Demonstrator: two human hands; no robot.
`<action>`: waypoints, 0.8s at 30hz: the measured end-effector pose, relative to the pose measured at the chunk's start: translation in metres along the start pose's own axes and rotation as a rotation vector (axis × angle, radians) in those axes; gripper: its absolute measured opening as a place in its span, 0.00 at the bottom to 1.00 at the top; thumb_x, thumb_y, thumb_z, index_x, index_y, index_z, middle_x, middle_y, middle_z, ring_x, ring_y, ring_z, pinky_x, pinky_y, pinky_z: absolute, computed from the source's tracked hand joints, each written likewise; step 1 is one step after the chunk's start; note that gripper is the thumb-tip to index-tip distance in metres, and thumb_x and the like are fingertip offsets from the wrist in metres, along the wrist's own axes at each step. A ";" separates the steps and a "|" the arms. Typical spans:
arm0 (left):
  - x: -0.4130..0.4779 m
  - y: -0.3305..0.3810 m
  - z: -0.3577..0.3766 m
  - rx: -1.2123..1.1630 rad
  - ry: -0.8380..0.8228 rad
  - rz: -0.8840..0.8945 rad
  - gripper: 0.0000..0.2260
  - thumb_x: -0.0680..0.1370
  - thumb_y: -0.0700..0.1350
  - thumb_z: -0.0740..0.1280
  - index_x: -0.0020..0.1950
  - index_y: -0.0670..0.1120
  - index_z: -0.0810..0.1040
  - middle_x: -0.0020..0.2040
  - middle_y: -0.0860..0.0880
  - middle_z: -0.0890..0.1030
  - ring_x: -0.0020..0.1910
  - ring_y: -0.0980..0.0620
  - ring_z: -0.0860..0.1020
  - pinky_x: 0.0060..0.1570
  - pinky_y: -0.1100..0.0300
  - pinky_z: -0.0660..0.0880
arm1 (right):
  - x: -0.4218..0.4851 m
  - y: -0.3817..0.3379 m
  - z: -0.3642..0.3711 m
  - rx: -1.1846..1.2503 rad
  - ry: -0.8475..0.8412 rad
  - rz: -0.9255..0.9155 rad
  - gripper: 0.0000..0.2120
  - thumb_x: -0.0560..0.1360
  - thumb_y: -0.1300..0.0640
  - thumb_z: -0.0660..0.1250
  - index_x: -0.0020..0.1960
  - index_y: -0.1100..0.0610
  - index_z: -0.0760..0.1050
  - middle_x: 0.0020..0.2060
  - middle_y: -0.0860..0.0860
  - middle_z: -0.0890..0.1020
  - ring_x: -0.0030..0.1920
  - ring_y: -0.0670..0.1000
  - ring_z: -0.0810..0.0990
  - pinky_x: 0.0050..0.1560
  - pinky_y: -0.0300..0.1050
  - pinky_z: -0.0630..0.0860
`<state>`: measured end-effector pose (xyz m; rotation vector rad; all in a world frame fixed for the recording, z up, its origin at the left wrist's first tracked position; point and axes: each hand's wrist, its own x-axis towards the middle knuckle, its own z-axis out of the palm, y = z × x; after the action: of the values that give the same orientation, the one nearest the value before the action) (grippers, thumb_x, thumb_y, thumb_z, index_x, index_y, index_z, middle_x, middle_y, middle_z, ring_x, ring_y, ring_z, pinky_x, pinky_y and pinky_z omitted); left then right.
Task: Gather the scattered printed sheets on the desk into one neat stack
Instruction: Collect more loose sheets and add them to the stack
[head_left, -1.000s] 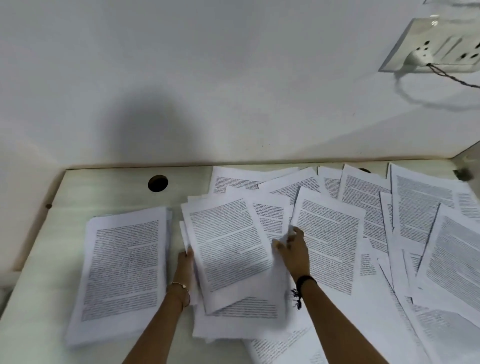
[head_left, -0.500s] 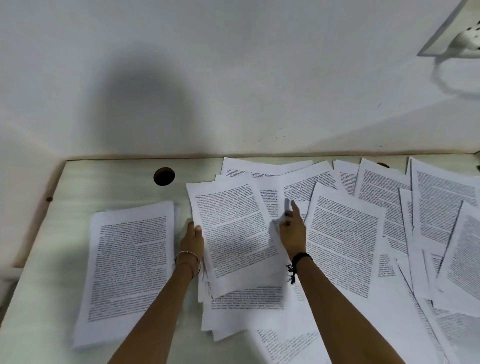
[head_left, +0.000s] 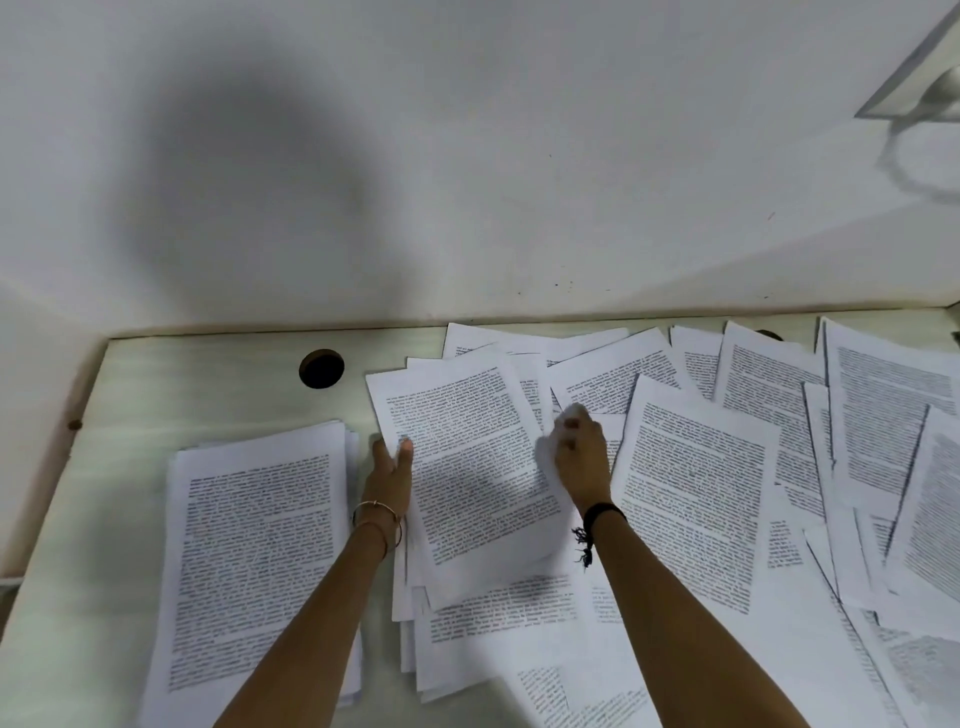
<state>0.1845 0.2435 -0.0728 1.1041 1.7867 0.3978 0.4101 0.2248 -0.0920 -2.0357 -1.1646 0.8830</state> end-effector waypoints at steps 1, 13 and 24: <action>0.002 0.000 0.001 -0.031 -0.016 0.007 0.25 0.81 0.50 0.53 0.75 0.43 0.50 0.70 0.39 0.68 0.66 0.38 0.70 0.64 0.49 0.67 | 0.000 -0.003 0.003 0.003 -0.035 -0.010 0.13 0.76 0.67 0.54 0.57 0.57 0.71 0.45 0.55 0.73 0.42 0.50 0.72 0.41 0.38 0.68; -0.010 -0.014 -0.004 -0.492 -0.091 -0.015 0.18 0.74 0.31 0.65 0.64 0.36 0.72 0.59 0.41 0.77 0.49 0.49 0.77 0.64 0.50 0.70 | -0.012 -0.008 0.015 0.092 -0.086 -0.011 0.08 0.80 0.46 0.51 0.49 0.38 0.68 0.47 0.49 0.69 0.45 0.46 0.69 0.48 0.43 0.70; -0.058 0.016 0.000 -0.797 0.028 -0.059 0.15 0.77 0.37 0.63 0.63 0.44 0.71 0.52 0.43 0.78 0.49 0.43 0.78 0.50 0.53 0.75 | -0.077 0.023 -0.062 0.277 0.192 0.285 0.14 0.78 0.47 0.62 0.56 0.55 0.76 0.53 0.52 0.81 0.51 0.51 0.77 0.52 0.42 0.70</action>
<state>0.2001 0.2043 -0.0294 0.4775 1.4557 0.9844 0.4405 0.1354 -0.0552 -2.0295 -0.6202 0.9035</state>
